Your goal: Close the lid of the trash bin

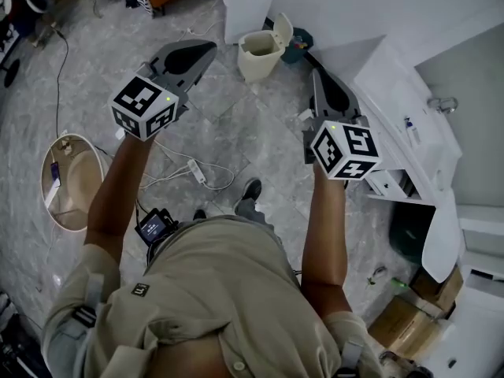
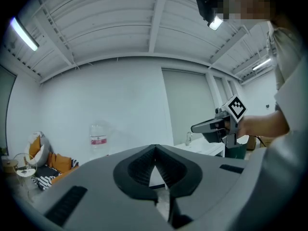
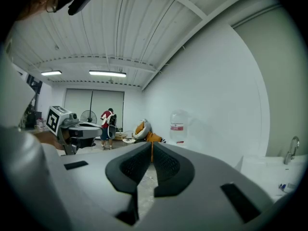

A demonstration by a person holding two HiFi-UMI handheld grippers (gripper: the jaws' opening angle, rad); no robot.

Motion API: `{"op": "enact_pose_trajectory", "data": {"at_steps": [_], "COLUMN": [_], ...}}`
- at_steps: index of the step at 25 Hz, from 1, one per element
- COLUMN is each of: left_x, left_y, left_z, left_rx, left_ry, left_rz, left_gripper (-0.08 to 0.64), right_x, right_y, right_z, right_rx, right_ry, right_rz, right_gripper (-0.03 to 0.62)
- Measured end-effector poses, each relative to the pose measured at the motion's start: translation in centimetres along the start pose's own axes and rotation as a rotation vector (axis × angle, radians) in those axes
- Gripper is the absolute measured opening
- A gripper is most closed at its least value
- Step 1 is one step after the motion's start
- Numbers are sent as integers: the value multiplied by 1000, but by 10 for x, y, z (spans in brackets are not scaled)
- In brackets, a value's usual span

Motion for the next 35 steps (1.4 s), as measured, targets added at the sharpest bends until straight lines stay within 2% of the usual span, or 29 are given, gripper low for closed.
{"op": "enact_pose_trajectory", "data": {"at_steps": [11, 18, 21, 27, 35], "left_x": [0, 8, 18, 31, 43], "left_y": [3, 11, 5, -2, -11], "left_z": [100, 136, 173, 216, 249], "left_rx": [-42, -58, -79, -95, -92], "left_ry": [-92, -118, -112, -78, -16], "left_rz": [-14, -9, 6, 35, 66], "left_gripper": [15, 15, 15, 15, 15], "right_x": [108, 147, 184, 226, 255], "right_y": [1, 9, 11, 12, 14], "right_z": [54, 65, 67, 57, 44], "right_rx": [-27, -22, -20, 1, 13], "right_ry": [-97, -128, -129, -96, -45], "right_rz": [12, 17, 44, 69, 91], "right_gripper": [26, 26, 26, 26, 26]}}
Point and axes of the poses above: the fingertips, and each gripper's own axes: z forward along the fingers, x to its right, y out of its underside, the point moved 5 cm from there along -z, backward along the fingers, and after that the axes turned 4 degrees about -y, right-handed, at the moved point
